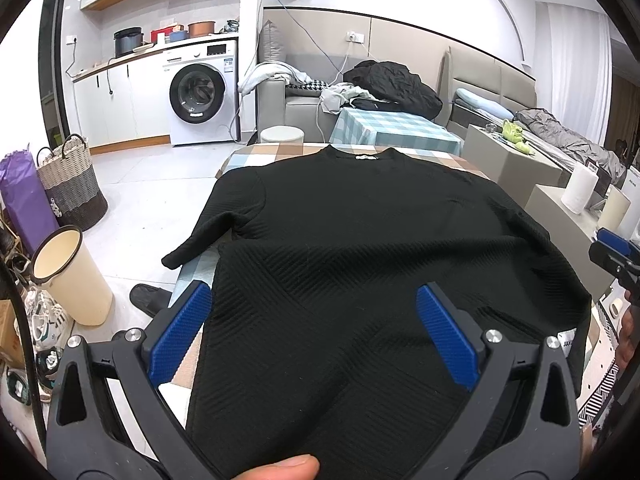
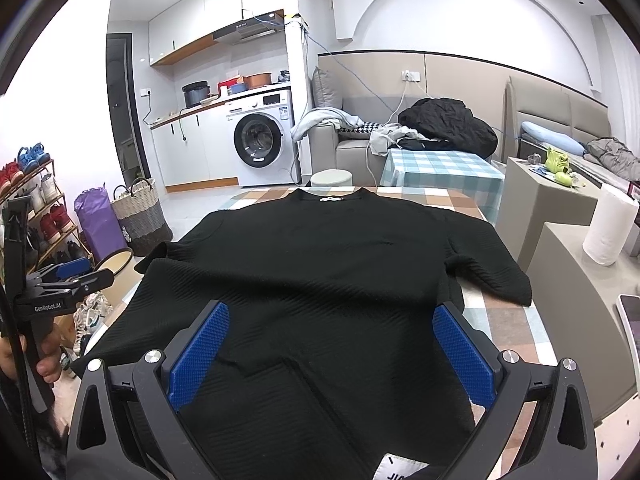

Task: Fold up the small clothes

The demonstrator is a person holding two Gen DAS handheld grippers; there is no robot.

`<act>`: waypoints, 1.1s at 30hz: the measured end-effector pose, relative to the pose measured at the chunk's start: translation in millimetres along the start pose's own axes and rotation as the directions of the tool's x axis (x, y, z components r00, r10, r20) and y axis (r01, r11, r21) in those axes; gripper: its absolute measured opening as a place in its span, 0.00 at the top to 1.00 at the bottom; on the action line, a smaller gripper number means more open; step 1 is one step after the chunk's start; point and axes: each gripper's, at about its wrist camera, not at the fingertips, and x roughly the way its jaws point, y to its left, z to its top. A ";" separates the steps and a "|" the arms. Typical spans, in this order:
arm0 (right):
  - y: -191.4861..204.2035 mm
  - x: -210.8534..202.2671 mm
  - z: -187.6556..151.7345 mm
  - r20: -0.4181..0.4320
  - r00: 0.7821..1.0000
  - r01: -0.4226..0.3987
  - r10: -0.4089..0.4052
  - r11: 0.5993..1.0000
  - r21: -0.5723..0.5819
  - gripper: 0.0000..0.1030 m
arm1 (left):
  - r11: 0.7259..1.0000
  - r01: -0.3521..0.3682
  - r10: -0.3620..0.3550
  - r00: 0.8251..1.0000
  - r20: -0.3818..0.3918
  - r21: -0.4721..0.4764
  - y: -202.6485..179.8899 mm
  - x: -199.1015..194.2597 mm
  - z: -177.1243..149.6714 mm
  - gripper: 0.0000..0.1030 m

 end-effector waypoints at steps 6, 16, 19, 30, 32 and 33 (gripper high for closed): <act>-0.4 -1.4 -0.2 -0.001 1.000 0.004 -0.004 1.000 -0.001 0.00 | 1.000 0.007 -0.007 1.000 -0.007 0.008 -3.6 -2.2 -0.1 0.01; -3.0 -6.2 -1.0 0.011 1.000 0.004 -0.004 1.000 0.008 0.00 | 1.000 0.011 -0.011 1.000 -0.026 0.006 -4.0 7.1 -1.3 0.01; -6.1 -6.0 -2.9 0.008 1.000 0.004 -0.004 1.000 0.024 0.00 | 1.000 0.009 -0.009 1.000 -0.029 0.001 -1.6 9.9 -1.5 0.01; -25.9 6.9 -3.8 -0.075 0.997 0.037 -0.026 0.990 0.139 0.00 | 0.999 0.011 -0.015 0.997 -0.075 -0.049 21.1 36.6 -2.4 0.01; -40.1 11.0 0.4 -0.086 0.996 0.022 -0.004 0.978 0.207 0.00 | 0.998 -0.004 -0.001 0.996 -0.084 -0.065 27.7 44.4 0.1 0.01; -46.7 13.7 2.0 -0.097 0.995 0.015 0.009 0.972 0.237 0.00 | 0.997 -0.009 0.002 0.996 -0.088 -0.075 31.8 48.1 1.3 0.01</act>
